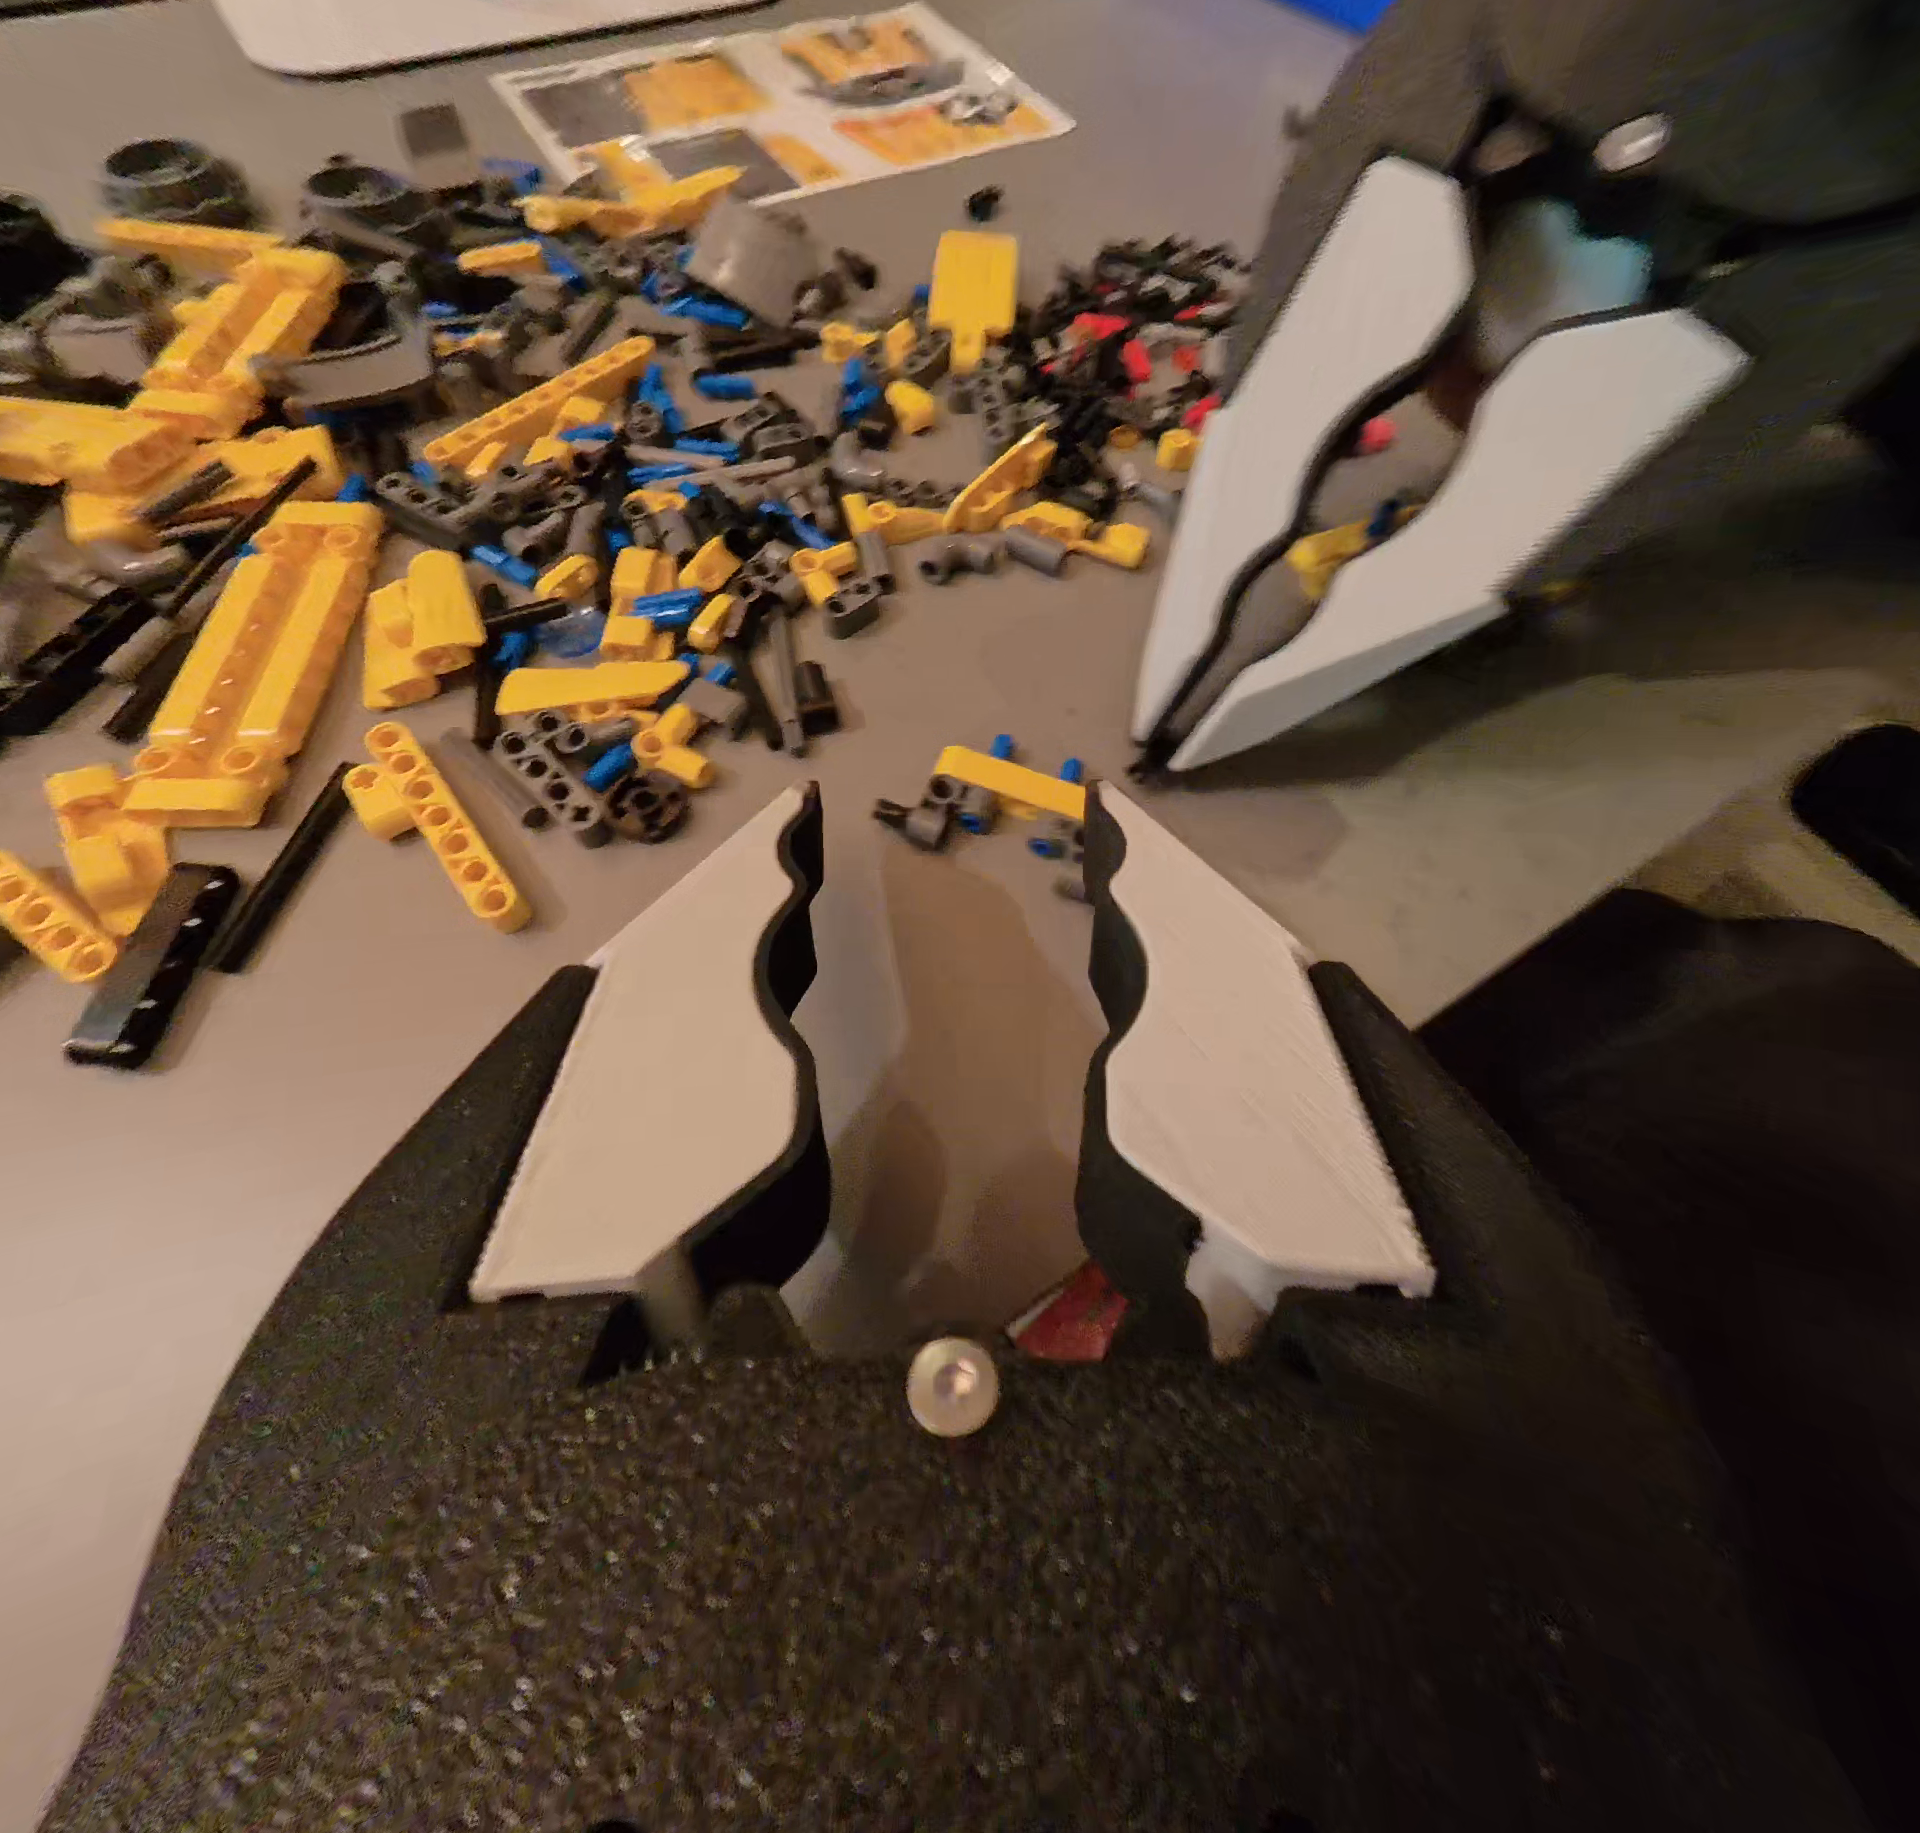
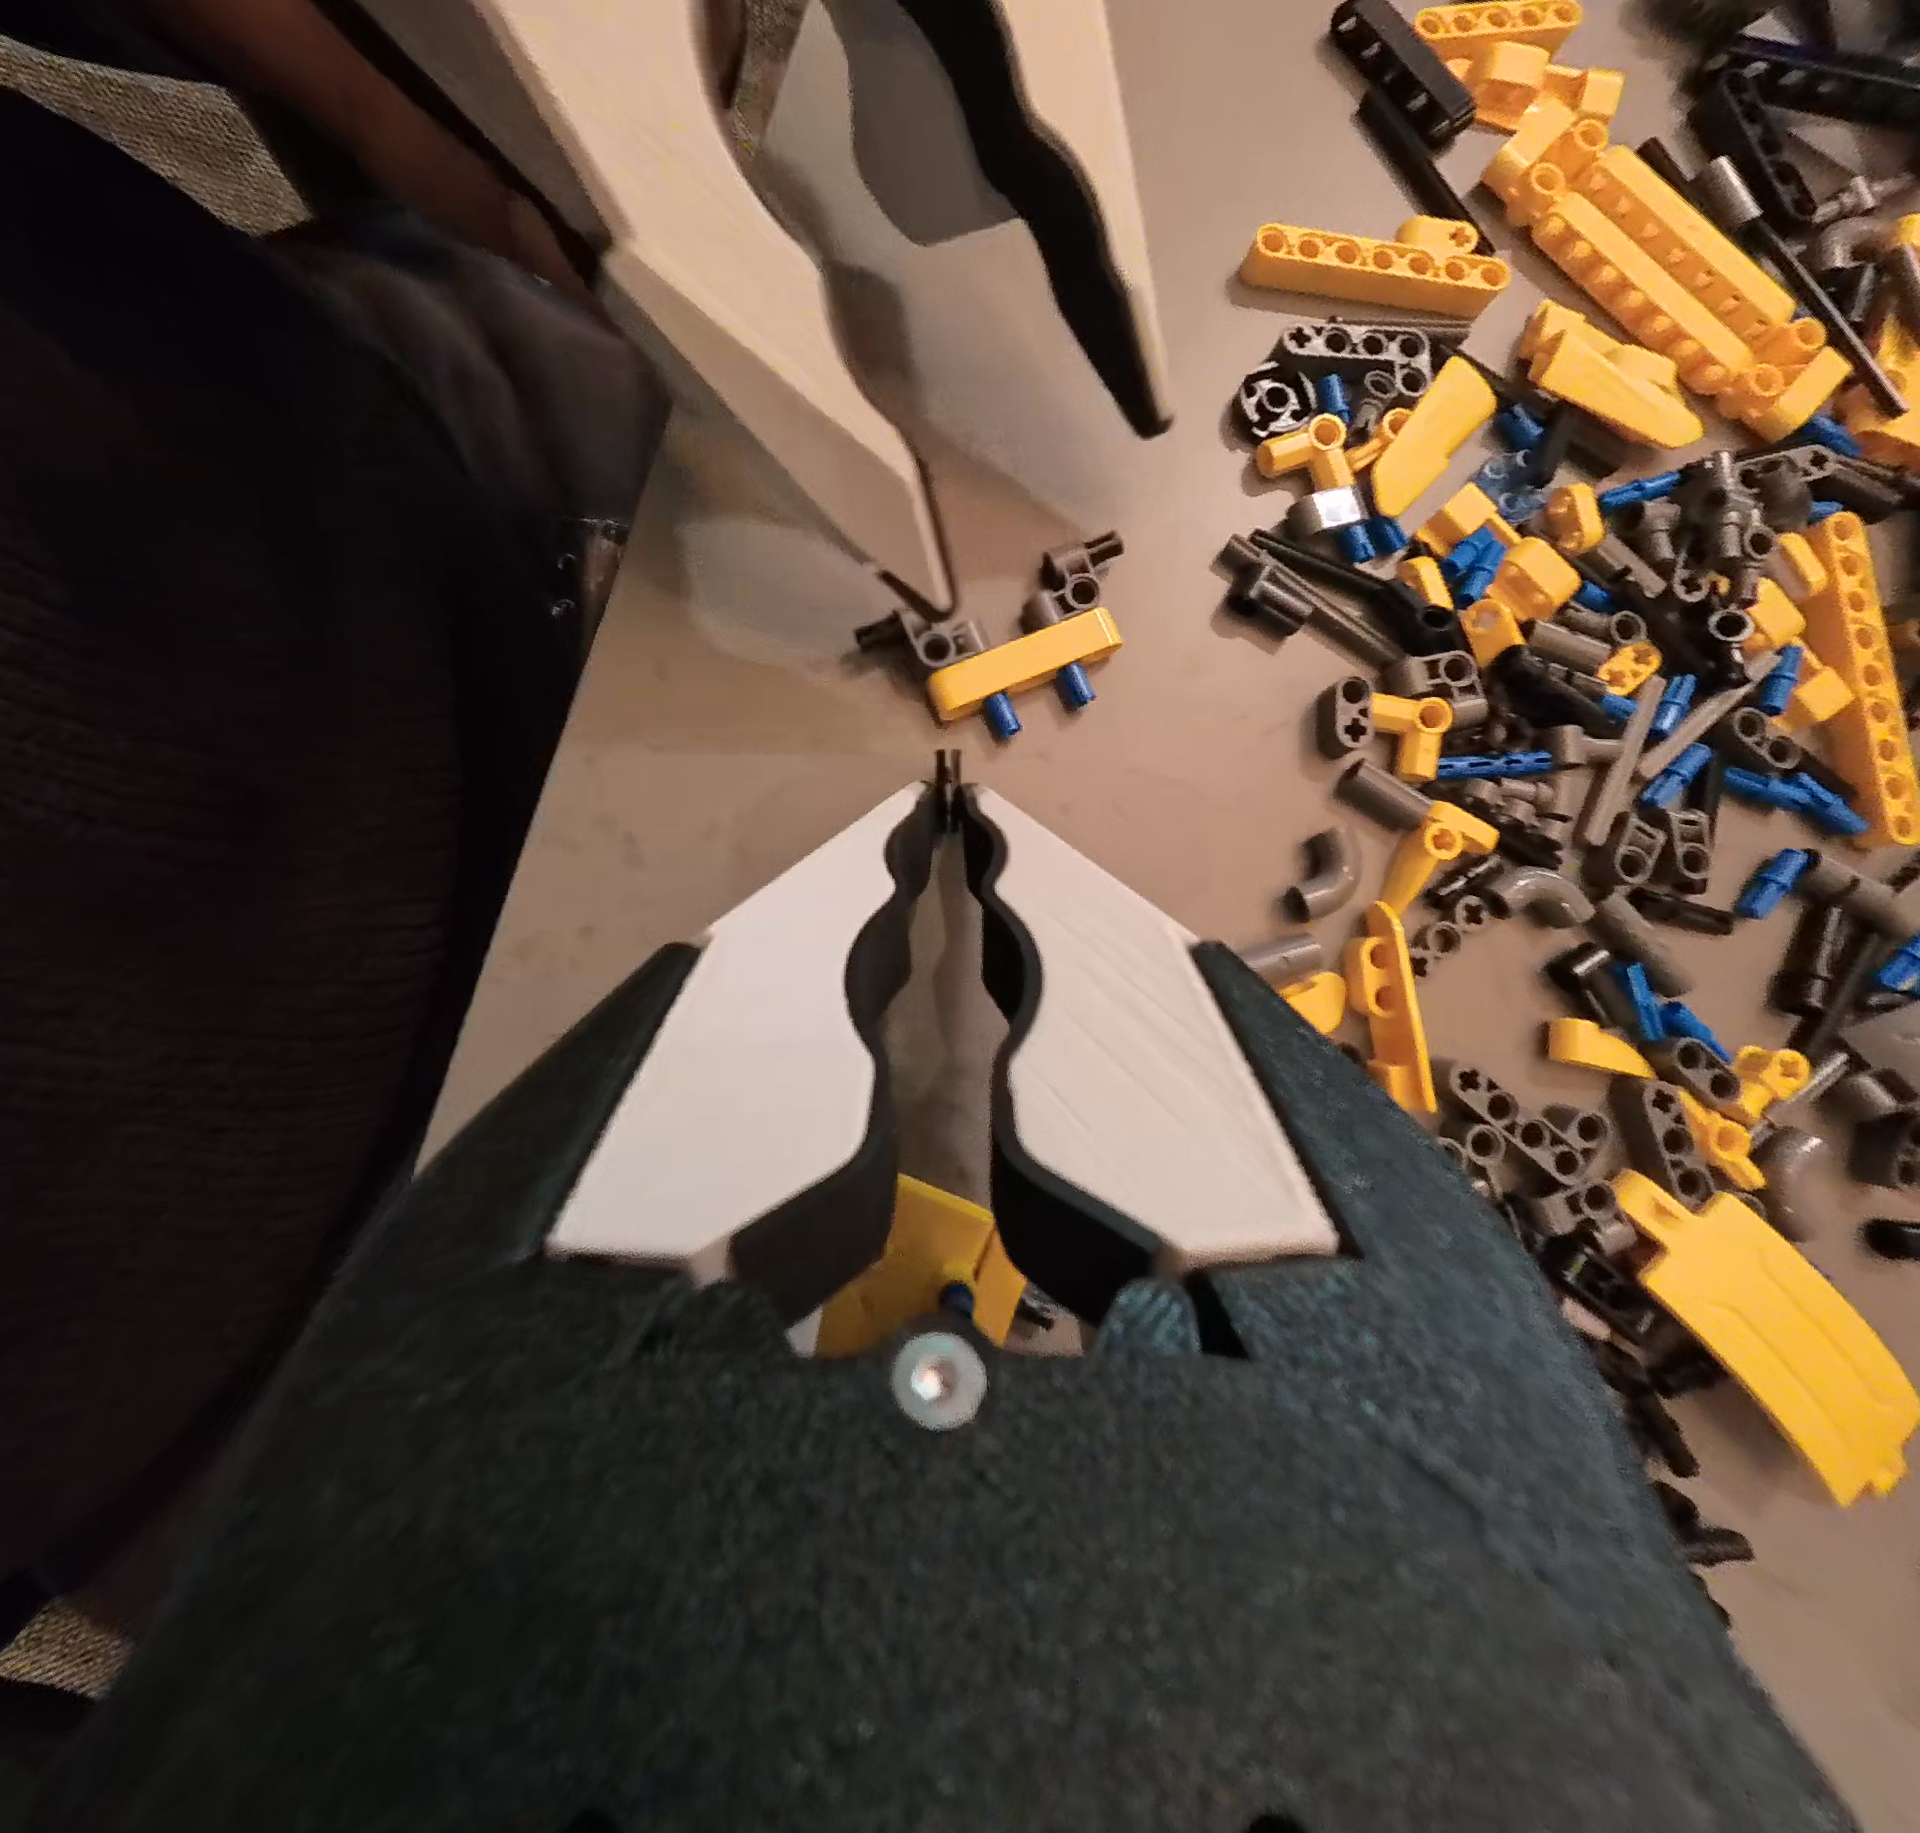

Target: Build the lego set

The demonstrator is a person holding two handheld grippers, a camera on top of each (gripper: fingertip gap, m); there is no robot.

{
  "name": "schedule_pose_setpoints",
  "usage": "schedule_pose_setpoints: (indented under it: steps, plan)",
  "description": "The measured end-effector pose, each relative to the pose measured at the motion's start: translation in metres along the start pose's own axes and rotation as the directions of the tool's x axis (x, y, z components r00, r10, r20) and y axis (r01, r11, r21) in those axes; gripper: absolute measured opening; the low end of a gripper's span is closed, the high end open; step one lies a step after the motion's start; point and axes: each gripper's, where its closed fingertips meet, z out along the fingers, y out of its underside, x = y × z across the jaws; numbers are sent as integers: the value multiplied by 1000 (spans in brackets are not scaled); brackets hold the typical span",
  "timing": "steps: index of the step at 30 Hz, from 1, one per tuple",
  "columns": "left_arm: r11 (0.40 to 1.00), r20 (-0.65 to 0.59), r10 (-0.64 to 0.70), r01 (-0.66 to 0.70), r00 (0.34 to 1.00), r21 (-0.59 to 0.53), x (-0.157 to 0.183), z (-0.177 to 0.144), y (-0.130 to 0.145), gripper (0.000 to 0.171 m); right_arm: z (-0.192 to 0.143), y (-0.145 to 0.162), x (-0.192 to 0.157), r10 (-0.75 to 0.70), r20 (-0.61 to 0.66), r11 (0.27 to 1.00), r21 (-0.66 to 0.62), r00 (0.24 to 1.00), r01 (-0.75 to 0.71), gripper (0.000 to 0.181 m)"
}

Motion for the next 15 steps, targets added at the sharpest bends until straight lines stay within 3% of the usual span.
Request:
schedule_pose_setpoints:
  steps: [4, 8, 15]
  plan:
    - [1000, -133, 2, -2, 991, -2, 21, -6, 2, 41, 3, 2, 1, -9, -13, 1000, -13, 1000, 9, 5]
    - [998, -138, 28, -35, 990, -51, 26, 0, 10, 31, 5, 0, 0, -35, -28, 999, -8, 999, 35, 6]
    - [995, -120, 44, -54, 992, -81, 26, 5, 13, 28, 3, 2, 1, -43, -35, 999, -6, 998, 43, 10]
